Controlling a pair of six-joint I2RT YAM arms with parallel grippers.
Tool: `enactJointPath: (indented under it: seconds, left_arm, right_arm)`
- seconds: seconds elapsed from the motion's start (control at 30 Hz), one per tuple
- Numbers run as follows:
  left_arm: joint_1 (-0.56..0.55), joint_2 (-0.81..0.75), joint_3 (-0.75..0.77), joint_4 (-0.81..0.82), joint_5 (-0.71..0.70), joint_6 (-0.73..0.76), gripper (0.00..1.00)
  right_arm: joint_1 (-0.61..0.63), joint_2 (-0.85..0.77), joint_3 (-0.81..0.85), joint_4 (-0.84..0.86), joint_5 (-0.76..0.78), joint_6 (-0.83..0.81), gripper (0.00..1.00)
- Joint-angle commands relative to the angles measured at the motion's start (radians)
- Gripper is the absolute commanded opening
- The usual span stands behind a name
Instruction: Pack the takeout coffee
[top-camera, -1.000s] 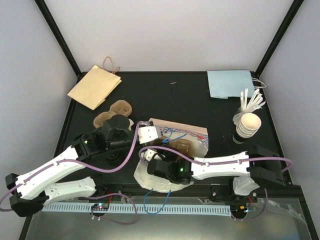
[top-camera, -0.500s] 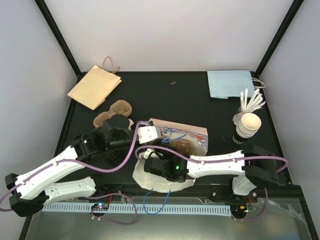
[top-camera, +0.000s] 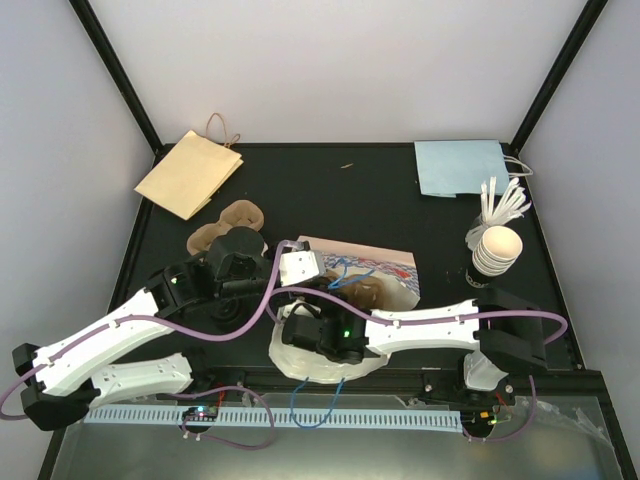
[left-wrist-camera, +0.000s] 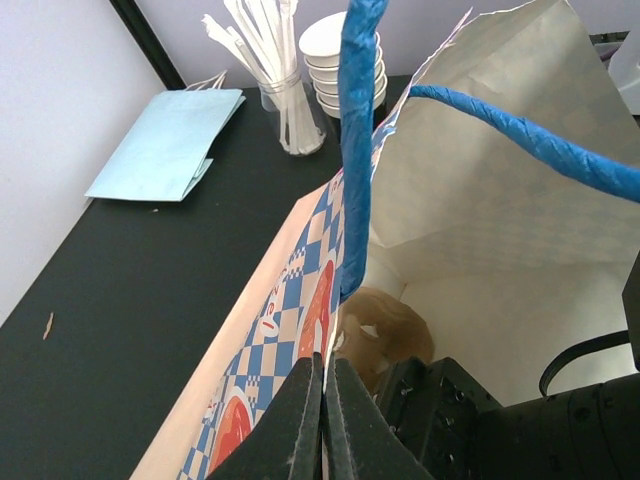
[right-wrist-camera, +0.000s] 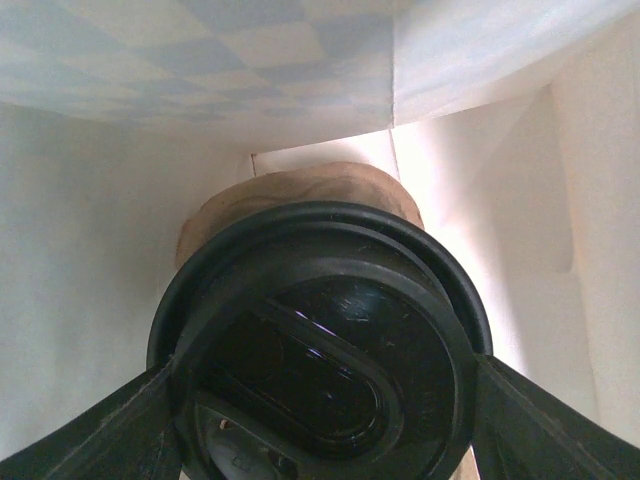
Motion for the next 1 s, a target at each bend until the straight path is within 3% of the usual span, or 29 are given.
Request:
enactJointPath:
  seconds: [0.0,0.2,0.63,0.97]
  left_arm:
    - [-0.008,0.007,0.052,0.009,0.026,-0.018,0.02]
    - [-0.008,0.018,0.064,0.000,0.021,-0.022,0.02]
    - [-0.007,0.094,0.133,-0.050,0.015,-0.061,0.01]
    - [-0.004,0.165,0.199,-0.118,0.005,-0.087,0.02]
  right_arm:
    - [-0.022,0.082,-0.057,-0.162,-0.109,-0.007,0.61]
    - [-0.021,0.086,-0.050,-0.173,-0.082,-0.007,0.61]
    - [-0.034,-0.071,-0.058,-0.079,0.046,-0.068,0.62]
    - [-0.036,-0.127,-0.072,-0.062,0.045,-0.093,0.62]
